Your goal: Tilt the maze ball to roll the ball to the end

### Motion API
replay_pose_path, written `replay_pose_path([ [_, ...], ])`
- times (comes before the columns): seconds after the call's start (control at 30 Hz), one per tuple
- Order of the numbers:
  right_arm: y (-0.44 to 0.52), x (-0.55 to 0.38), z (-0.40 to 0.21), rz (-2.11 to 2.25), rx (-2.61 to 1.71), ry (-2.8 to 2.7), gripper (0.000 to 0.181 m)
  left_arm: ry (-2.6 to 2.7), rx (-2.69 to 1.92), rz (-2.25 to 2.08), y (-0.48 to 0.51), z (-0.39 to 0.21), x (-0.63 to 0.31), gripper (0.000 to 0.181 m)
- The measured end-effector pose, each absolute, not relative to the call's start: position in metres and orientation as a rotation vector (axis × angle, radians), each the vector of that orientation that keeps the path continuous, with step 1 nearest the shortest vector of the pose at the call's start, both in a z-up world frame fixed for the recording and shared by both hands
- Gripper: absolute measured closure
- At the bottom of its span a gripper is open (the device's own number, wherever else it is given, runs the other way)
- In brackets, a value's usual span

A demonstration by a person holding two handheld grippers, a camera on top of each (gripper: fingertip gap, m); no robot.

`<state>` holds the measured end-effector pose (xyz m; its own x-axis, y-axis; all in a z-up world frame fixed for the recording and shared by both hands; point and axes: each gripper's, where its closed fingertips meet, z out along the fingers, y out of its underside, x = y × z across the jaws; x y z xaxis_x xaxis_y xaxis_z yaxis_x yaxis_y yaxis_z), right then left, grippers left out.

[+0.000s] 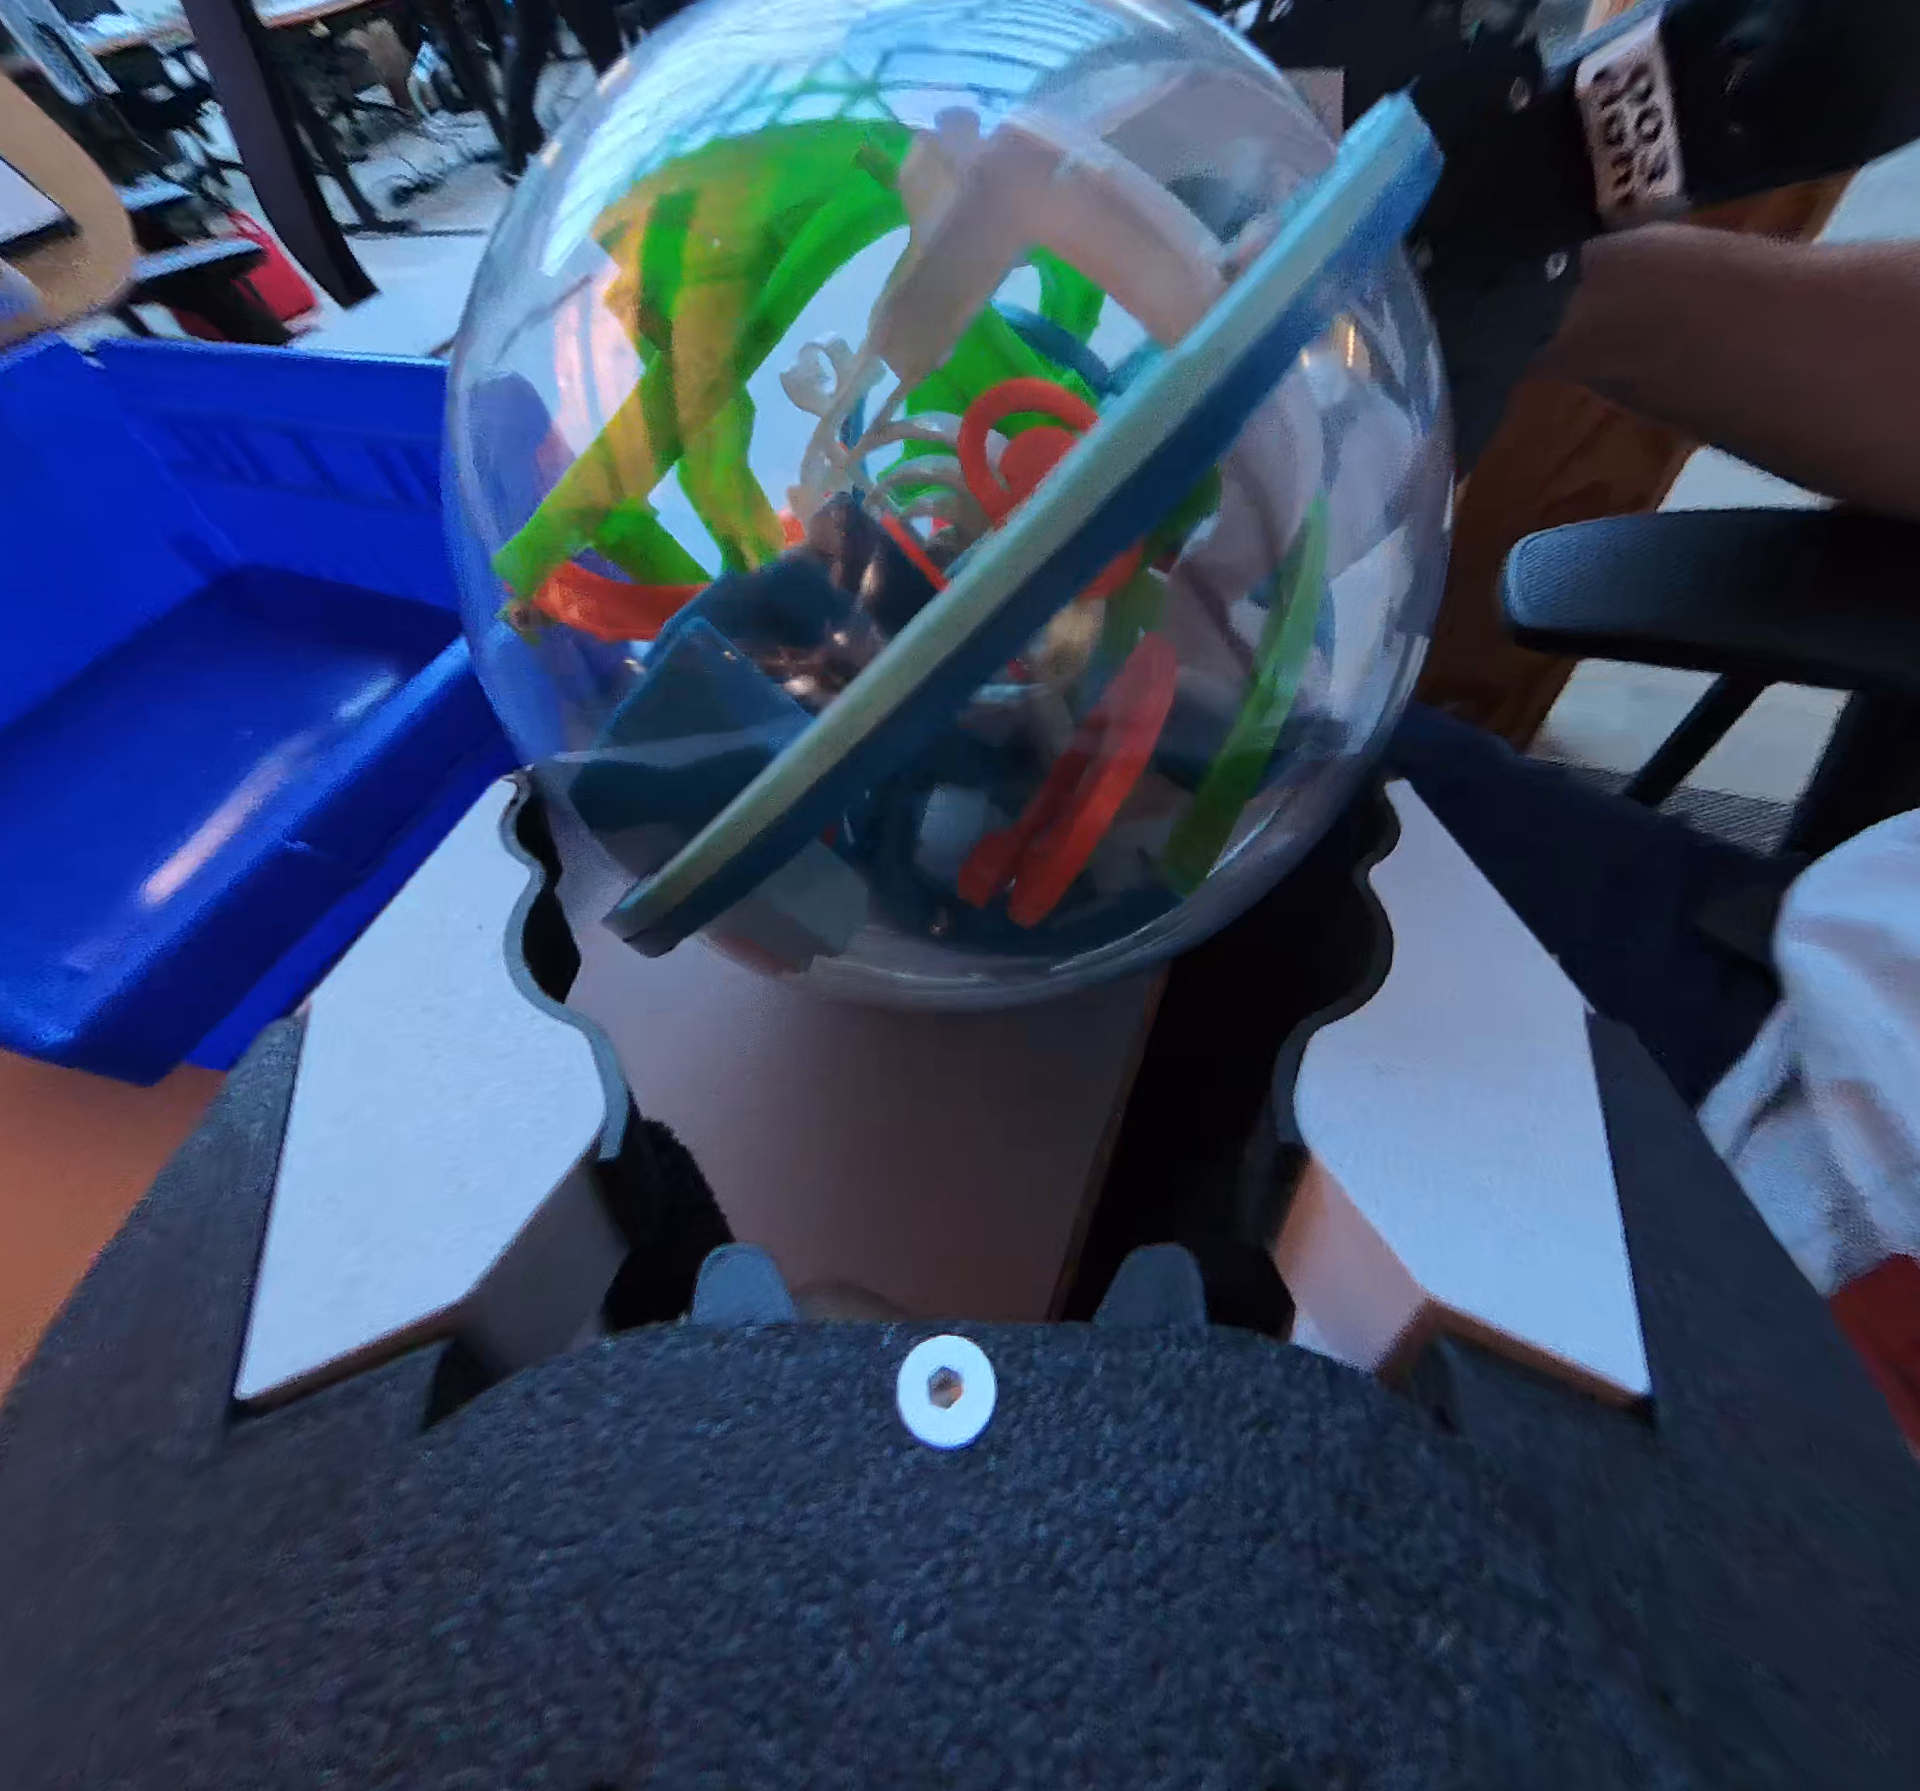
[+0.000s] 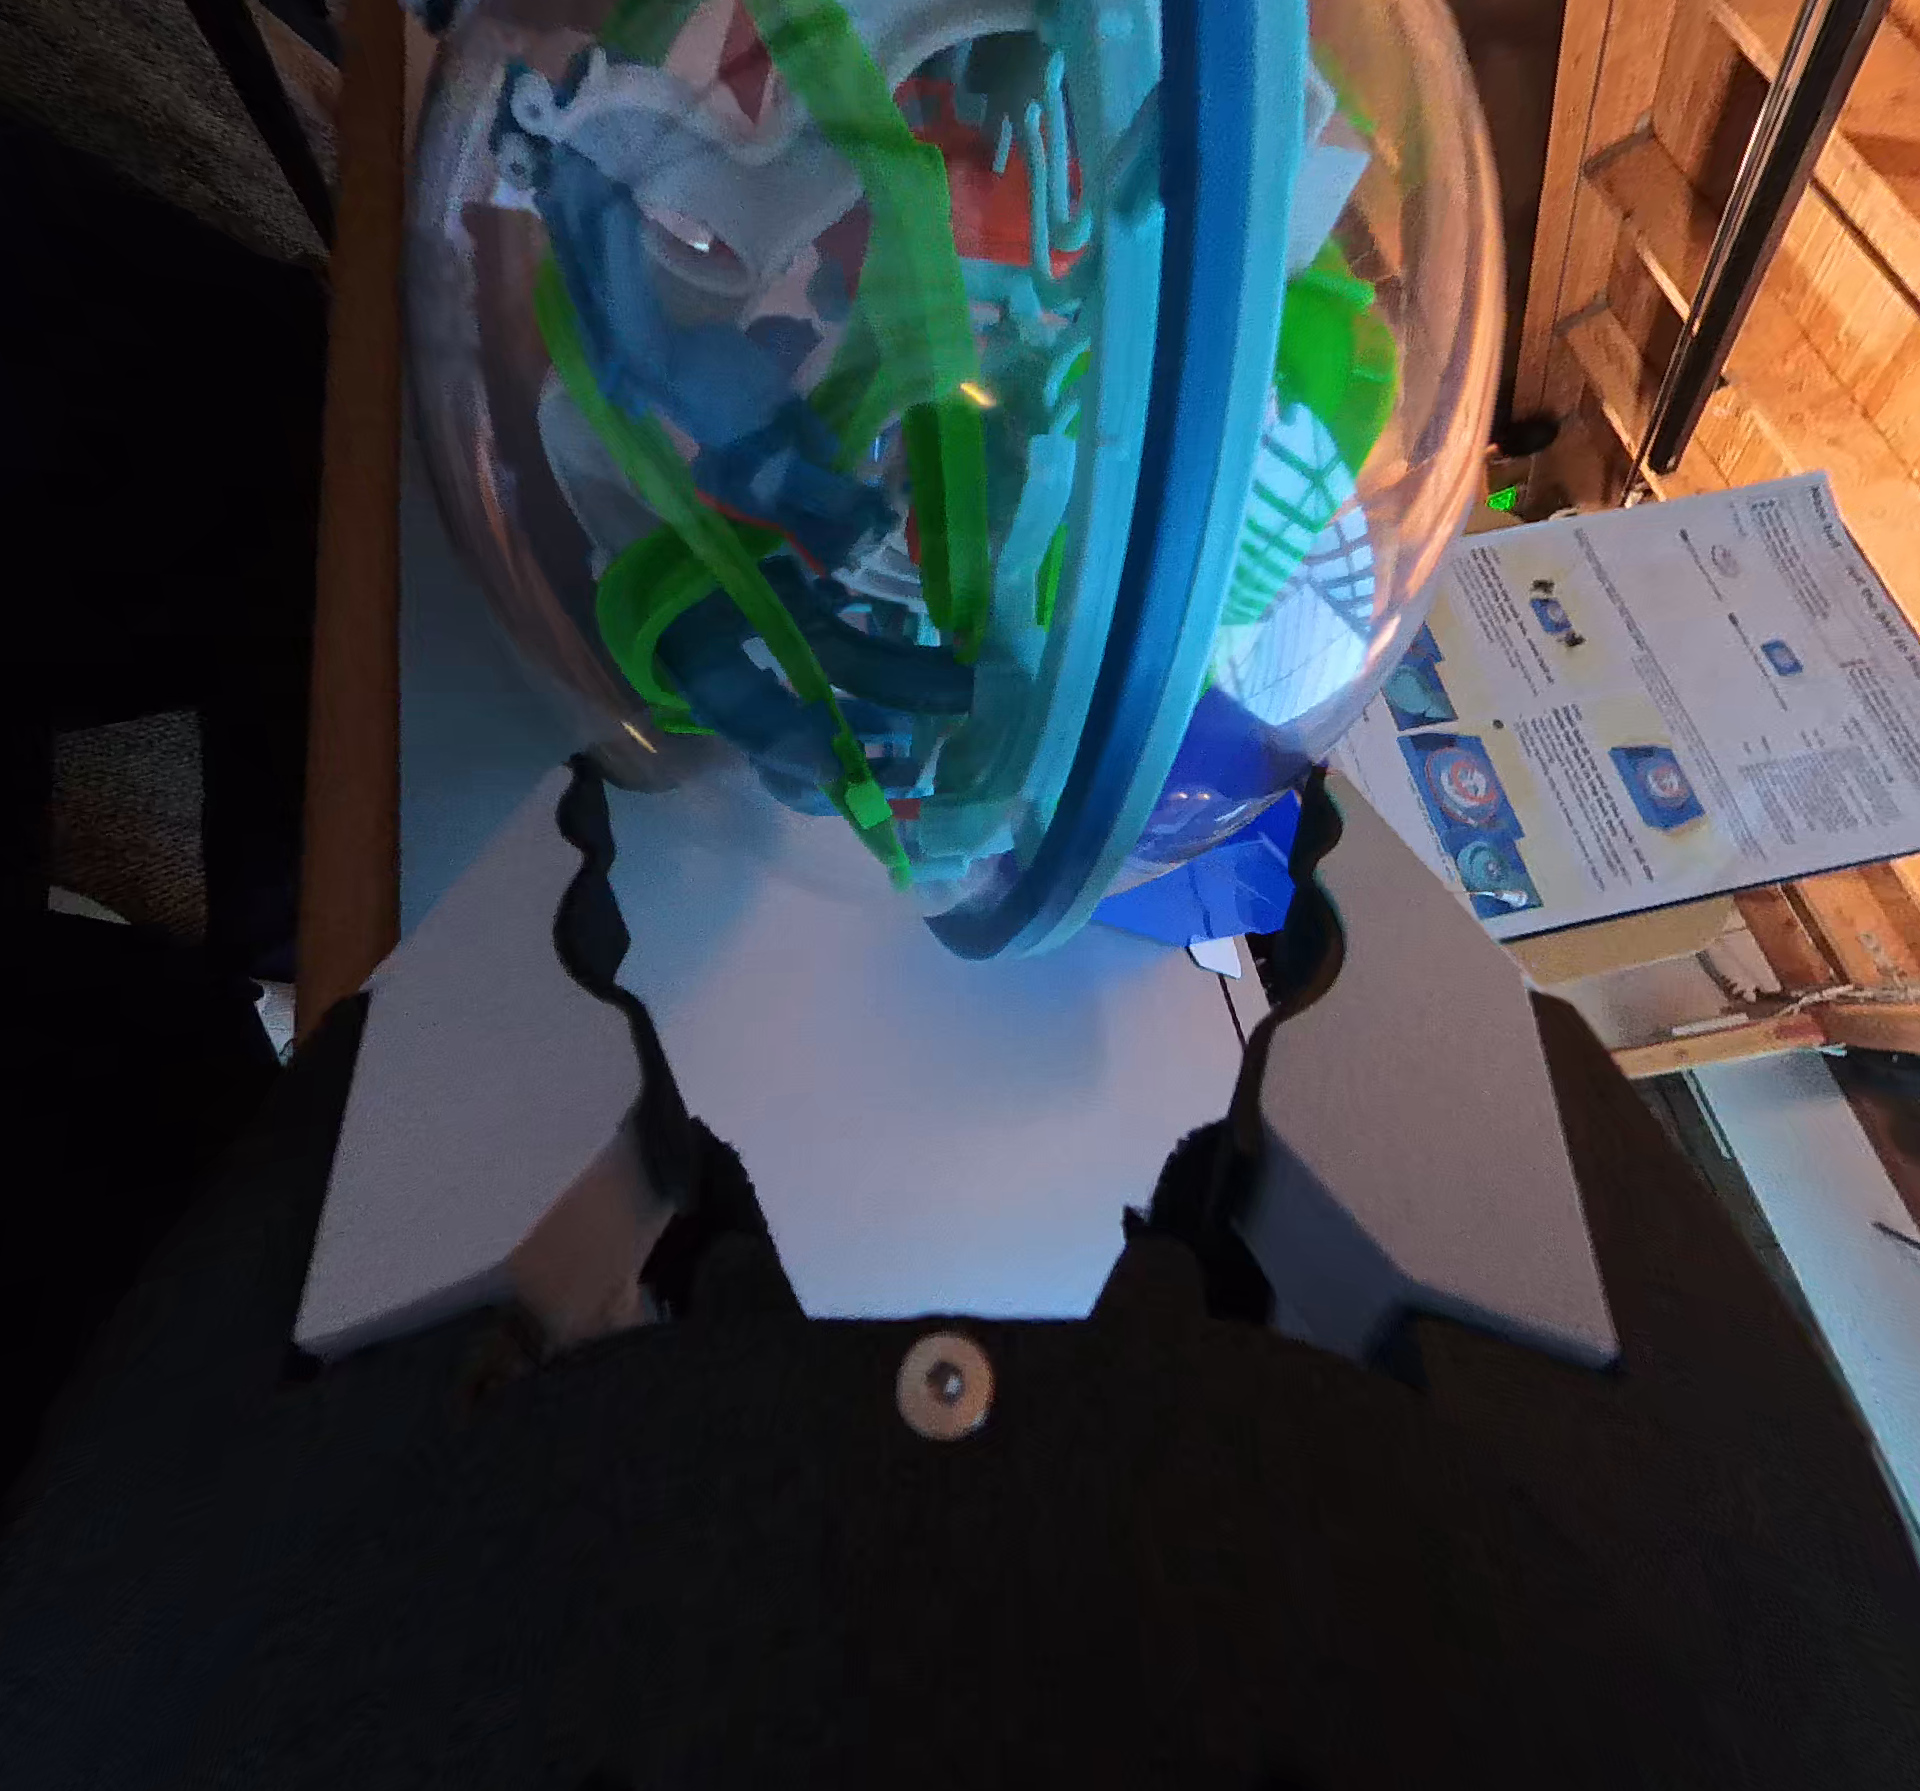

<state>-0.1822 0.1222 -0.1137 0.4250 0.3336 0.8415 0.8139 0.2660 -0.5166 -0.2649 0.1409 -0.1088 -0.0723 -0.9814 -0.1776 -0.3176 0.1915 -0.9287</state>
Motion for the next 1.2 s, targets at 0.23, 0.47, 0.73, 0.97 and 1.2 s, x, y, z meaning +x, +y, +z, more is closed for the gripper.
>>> replay_pose_path([
  [0.23,0.116,-0.178,-0.119,-0.438,-1.408,-1.095,0.055,1.531,-1.115,-0.706,0.136,-0.108,-0.262,0.035],
  [0.47,0.095,-0.177,-0.127,-0.223,-1.669,-0.991,0.052,1.526,-1.055,-0.649,0.128,-0.106,-0.26,0.036],
  [0.73,0.075,-0.181,-0.138,0.74,-2.036,-0.68,0.034,1.528,-0.997,-0.699,0.117,-0.096,-0.264,0.045],
  [0.97,0.098,-0.192,-0.115,0.92,-1.838,-0.541,0.035,1.52,-1.238,-1.031,0.133,-0.106,-0.28,0.035],
  [1.2,0.11,-0.211,-0.116,0.826,-1.83,-0.6,0.04,1.605,-1.48,-1.172,0.137,-0.138,-0.272,0.03],
])
